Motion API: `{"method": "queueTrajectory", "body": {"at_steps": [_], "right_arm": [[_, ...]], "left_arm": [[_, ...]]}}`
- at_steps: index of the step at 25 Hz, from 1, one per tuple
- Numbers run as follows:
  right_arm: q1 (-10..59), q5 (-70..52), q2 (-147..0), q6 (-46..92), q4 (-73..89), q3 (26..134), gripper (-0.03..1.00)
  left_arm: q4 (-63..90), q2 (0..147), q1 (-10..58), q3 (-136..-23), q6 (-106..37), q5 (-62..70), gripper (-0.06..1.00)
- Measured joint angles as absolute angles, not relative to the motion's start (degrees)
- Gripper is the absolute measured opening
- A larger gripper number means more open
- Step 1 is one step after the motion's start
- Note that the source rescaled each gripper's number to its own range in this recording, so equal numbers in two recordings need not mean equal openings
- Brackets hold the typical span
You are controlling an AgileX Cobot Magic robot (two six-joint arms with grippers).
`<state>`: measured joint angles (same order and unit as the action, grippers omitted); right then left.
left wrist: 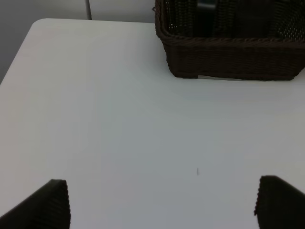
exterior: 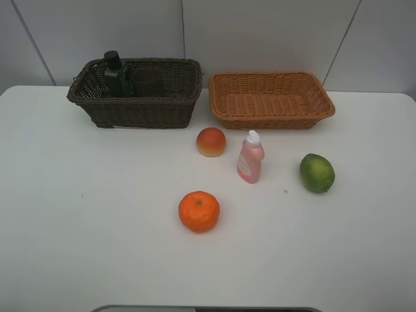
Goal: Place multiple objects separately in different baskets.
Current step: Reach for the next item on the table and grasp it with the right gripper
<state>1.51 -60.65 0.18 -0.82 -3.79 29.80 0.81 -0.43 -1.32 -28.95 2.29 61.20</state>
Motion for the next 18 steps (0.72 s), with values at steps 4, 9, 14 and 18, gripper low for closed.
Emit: {"method": "queueTrajectory", "body": {"at_steps": [4, 9, 14, 18], "right_arm": [[1.5, -60.6, -0.4, -0.8, -3.8, 29.8, 0.86], [1.5, -60.6, -0.4, -0.9, -3.8, 29.8, 0.86], [1.5, -60.6, -0.4, -1.0, -3.8, 29.8, 0.86], [1.5, -60.6, -0.4, -1.0, -3.8, 29.8, 0.86]], "left_arm": [[0.8, -0.4, -1.3, -29.0, 2.3, 61.2, 1.0], [0.8, -0.4, -1.3, -29.0, 2.3, 61.2, 1.0], [0.8, -0.4, -1.3, -29.0, 2.3, 61.2, 1.0], [0.8, -0.4, -1.3, -29.0, 2.3, 61.2, 1.0]]}}
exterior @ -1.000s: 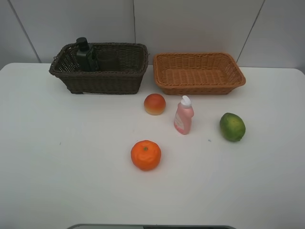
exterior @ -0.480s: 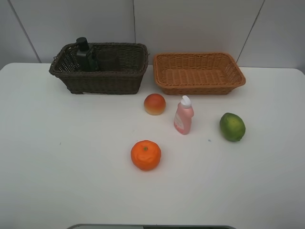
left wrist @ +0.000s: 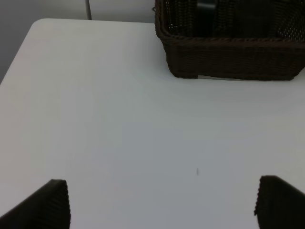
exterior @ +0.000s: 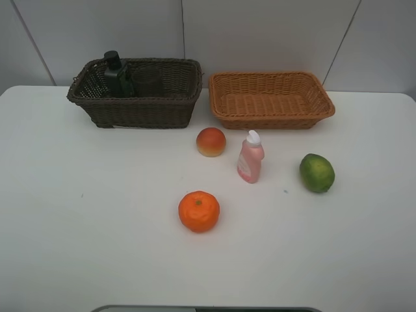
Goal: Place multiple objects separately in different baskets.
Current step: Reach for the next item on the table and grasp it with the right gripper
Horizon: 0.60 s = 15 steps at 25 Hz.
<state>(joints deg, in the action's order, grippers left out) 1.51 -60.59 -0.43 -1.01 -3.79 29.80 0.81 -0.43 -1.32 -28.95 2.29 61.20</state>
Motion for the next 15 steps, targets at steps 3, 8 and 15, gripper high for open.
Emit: {"method": "queueTrajectory", "body": {"at_steps": [3, 8, 15], "right_arm": [[1.5, -60.6, -0.4, -1.0, -3.8, 29.8, 0.86], [1.5, -60.6, -0.4, -1.0, -3.8, 29.8, 0.86], [1.5, -60.5, -8.0, -1.0, -3.9, 30.5, 0.86]], "left_arm": [[0.8, -0.4, -1.3, -29.0, 2.3, 61.2, 1.0], [0.8, -0.4, -1.3, -29.0, 2.3, 61.2, 1.0], [0.8, -0.4, -1.3, -29.0, 2.3, 61.2, 1.0]]}}
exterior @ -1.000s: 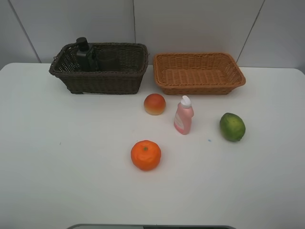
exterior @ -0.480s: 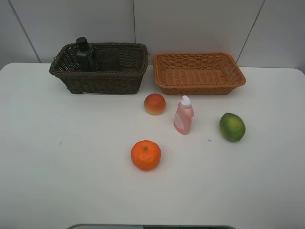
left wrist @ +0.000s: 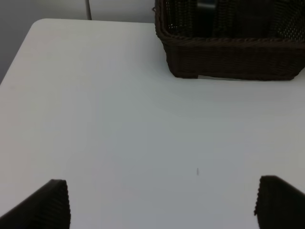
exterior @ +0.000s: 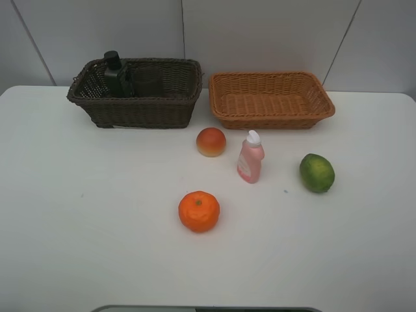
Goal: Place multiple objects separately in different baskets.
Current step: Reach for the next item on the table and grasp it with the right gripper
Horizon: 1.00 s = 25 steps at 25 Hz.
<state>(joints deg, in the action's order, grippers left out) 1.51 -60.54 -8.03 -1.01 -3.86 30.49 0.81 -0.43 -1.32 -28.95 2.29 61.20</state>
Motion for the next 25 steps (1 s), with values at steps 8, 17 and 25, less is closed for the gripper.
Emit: {"method": "queueTrajectory", "body": {"at_steps": [8, 17, 25], "right_arm": [[1.5, -57.9, -37.0, -1.0, -4.2, 39.6, 0.86], [7.9, -52.0, -66.3, -0.6, -4.9, 49.9, 1.0], [11.5, -48.8, -85.9, -0.6, -4.7, 56.9, 1.0]], "left_arm": [[0.8, -0.4, -1.3, -29.0, 2.3, 61.2, 1.0], [0.8, -0.4, -1.3, -29.0, 2.3, 61.2, 1.0], [0.8, -0.4, -1.3, -29.0, 2.3, 61.2, 1.0]]}}
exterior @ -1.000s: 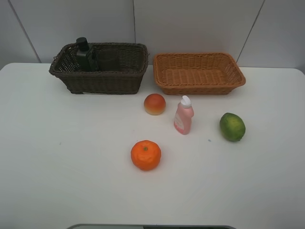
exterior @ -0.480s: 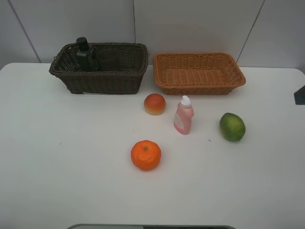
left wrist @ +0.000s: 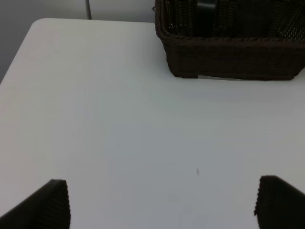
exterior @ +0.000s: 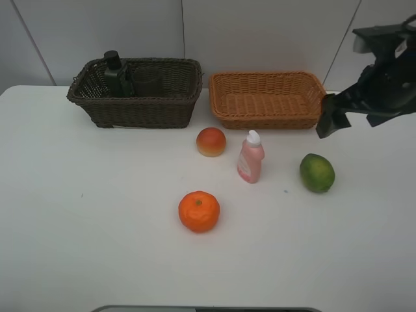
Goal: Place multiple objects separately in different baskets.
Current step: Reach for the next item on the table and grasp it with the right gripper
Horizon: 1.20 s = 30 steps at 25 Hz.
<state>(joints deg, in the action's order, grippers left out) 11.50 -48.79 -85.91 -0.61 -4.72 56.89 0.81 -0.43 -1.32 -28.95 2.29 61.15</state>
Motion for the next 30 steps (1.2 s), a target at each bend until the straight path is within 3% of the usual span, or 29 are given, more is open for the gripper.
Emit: {"method": "queueTrajectory", "body": {"at_steps": [8, 30], "right_arm": [[11.6, -44.3, -96.5, -1.3, -2.1, 57.1, 1.0], [12.3, -37.4, -106.7, -5.2, -0.7, 54.7, 1.0]], "left_arm": [[0.8, -0.4, -1.3, -29.0, 2.3, 61.2, 1.0], [0.8, -0.4, -1.3, -29.0, 2.3, 61.2, 1.0]]}}
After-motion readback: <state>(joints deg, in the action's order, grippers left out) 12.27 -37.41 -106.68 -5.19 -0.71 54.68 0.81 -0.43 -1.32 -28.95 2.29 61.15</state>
